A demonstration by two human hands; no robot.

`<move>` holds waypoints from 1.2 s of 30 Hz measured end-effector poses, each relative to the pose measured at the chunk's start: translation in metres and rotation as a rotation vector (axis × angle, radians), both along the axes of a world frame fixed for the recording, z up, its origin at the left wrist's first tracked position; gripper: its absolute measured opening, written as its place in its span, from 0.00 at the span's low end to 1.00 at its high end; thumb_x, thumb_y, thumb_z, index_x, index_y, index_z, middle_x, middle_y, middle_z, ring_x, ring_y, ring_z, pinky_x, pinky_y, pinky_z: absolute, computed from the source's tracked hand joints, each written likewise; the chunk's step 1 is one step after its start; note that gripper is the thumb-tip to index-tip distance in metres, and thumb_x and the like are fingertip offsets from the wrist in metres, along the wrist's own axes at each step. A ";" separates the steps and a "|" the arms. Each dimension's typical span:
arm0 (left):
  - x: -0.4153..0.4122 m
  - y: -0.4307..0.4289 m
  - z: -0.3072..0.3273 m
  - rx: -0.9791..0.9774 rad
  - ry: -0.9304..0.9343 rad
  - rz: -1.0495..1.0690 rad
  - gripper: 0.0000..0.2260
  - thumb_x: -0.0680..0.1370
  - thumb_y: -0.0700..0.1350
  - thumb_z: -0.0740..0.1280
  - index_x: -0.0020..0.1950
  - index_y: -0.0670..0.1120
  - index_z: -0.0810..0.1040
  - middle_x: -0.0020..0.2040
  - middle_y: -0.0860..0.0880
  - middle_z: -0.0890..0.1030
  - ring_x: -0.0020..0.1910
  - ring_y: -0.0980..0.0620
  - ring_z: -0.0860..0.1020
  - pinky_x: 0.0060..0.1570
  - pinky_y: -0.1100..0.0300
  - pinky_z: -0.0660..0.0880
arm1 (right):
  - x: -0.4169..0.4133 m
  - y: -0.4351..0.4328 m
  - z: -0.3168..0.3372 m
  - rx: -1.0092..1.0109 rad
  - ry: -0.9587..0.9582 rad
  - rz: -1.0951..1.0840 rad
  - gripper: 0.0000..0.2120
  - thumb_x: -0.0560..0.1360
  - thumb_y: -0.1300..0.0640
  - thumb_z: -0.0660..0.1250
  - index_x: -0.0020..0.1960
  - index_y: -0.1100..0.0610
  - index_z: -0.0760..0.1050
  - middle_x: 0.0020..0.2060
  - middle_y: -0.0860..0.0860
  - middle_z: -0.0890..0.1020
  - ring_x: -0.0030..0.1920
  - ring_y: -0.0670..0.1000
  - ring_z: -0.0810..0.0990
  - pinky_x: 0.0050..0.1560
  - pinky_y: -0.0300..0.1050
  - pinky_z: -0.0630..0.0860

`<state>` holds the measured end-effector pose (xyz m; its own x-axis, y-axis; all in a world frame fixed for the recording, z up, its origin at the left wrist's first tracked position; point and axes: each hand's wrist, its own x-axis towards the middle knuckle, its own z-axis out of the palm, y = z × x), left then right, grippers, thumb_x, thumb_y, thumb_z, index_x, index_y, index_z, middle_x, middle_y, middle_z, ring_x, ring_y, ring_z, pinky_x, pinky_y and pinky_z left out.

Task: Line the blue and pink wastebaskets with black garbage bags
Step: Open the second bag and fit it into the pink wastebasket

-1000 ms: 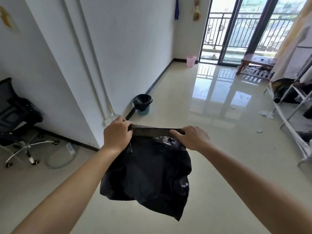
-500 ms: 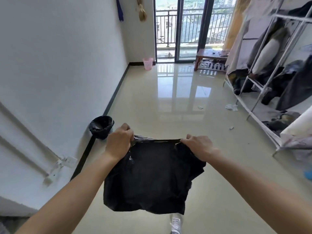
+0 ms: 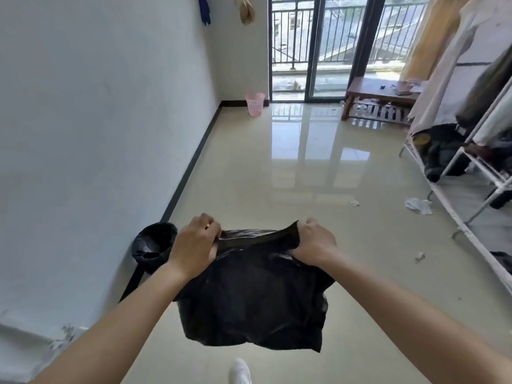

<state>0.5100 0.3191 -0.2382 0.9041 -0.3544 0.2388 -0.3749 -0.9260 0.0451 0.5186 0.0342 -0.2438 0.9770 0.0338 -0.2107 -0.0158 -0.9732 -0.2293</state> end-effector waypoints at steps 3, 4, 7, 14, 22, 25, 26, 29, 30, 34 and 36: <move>0.097 0.017 -0.021 0.039 0.015 0.038 0.07 0.67 0.42 0.74 0.44 0.45 0.81 0.47 0.46 0.77 0.43 0.44 0.76 0.38 0.51 0.76 | 0.098 0.018 -0.014 -0.083 -0.071 0.201 0.38 0.66 0.42 0.75 0.69 0.54 0.63 0.55 0.54 0.68 0.52 0.59 0.76 0.47 0.50 0.73; 0.132 0.023 -0.027 0.064 0.021 0.052 0.06 0.69 0.44 0.73 0.44 0.45 0.82 0.47 0.46 0.76 0.44 0.44 0.76 0.39 0.50 0.75 | 0.132 0.022 -0.017 -0.101 -0.073 0.243 0.43 0.67 0.41 0.75 0.74 0.53 0.59 0.58 0.55 0.67 0.53 0.59 0.76 0.50 0.50 0.74; 0.231 0.040 -0.035 0.096 0.052 0.086 0.14 0.72 0.54 0.70 0.49 0.46 0.83 0.50 0.46 0.76 0.47 0.44 0.75 0.44 0.49 0.75 | 0.229 0.032 -0.018 -0.137 -0.053 0.297 0.46 0.68 0.45 0.74 0.77 0.51 0.52 0.63 0.56 0.65 0.55 0.60 0.75 0.50 0.51 0.75; 0.462 0.036 -0.002 0.229 0.090 0.016 0.41 0.64 0.77 0.55 0.60 0.45 0.77 0.61 0.46 0.71 0.58 0.44 0.69 0.56 0.50 0.69 | 0.447 0.016 0.018 -0.080 -0.084 0.183 0.37 0.69 0.51 0.68 0.75 0.47 0.58 0.66 0.51 0.67 0.59 0.57 0.77 0.48 0.48 0.75; 0.728 -0.030 -0.023 0.299 0.054 -0.071 0.46 0.65 0.67 0.68 0.74 0.41 0.60 0.70 0.43 0.60 0.61 0.42 0.66 0.60 0.48 0.65 | 0.698 -0.023 -0.012 0.033 -0.289 -0.258 0.23 0.77 0.40 0.61 0.62 0.55 0.74 0.55 0.54 0.76 0.53 0.58 0.80 0.50 0.51 0.76; 0.827 -0.051 -0.025 0.340 0.066 -0.060 0.46 0.67 0.64 0.69 0.76 0.42 0.56 0.72 0.42 0.58 0.63 0.41 0.66 0.61 0.49 0.65 | 0.794 -0.040 -0.024 -0.055 -0.188 -0.209 0.28 0.71 0.45 0.72 0.64 0.56 0.67 0.56 0.54 0.71 0.53 0.57 0.77 0.44 0.48 0.75; 0.863 -0.055 -0.021 0.353 0.059 -0.058 0.46 0.67 0.64 0.69 0.76 0.42 0.56 0.71 0.42 0.58 0.63 0.41 0.66 0.62 0.49 0.65 | 0.829 -0.045 -0.025 -0.067 -0.138 -0.178 0.31 0.70 0.50 0.74 0.66 0.56 0.65 0.56 0.54 0.69 0.54 0.57 0.76 0.43 0.47 0.74; 0.966 -0.056 -0.004 0.327 0.041 -0.010 0.45 0.67 0.65 0.68 0.76 0.43 0.59 0.70 0.42 0.60 0.62 0.41 0.66 0.62 0.47 0.66 | 0.932 -0.051 -0.021 -0.073 -0.074 -0.070 0.38 0.67 0.65 0.71 0.72 0.55 0.58 0.59 0.55 0.64 0.56 0.58 0.73 0.47 0.49 0.76; 0.993 -0.054 0.001 0.317 0.028 0.019 0.43 0.67 0.66 0.68 0.75 0.43 0.61 0.69 0.42 0.61 0.61 0.41 0.67 0.61 0.47 0.66 | 0.960 -0.050 -0.016 -0.081 -0.066 -0.038 0.40 0.67 0.66 0.70 0.73 0.54 0.56 0.60 0.56 0.63 0.57 0.58 0.73 0.47 0.49 0.76; 1.107 -0.038 0.008 0.246 0.028 0.114 0.32 0.71 0.55 0.71 0.71 0.43 0.70 0.64 0.39 0.67 0.56 0.39 0.70 0.55 0.45 0.70 | 1.091 -0.042 -0.009 -0.071 -0.041 0.082 0.46 0.67 0.63 0.70 0.77 0.52 0.48 0.61 0.55 0.66 0.55 0.60 0.76 0.46 0.50 0.75; 1.167 -0.029 0.002 0.198 0.016 0.142 0.25 0.70 0.44 0.72 0.67 0.43 0.74 0.61 0.39 0.71 0.53 0.39 0.72 0.51 0.44 0.73 | 1.157 -0.039 -0.011 -0.034 -0.085 0.117 0.44 0.69 0.59 0.68 0.78 0.50 0.48 0.59 0.54 0.69 0.53 0.60 0.77 0.44 0.50 0.74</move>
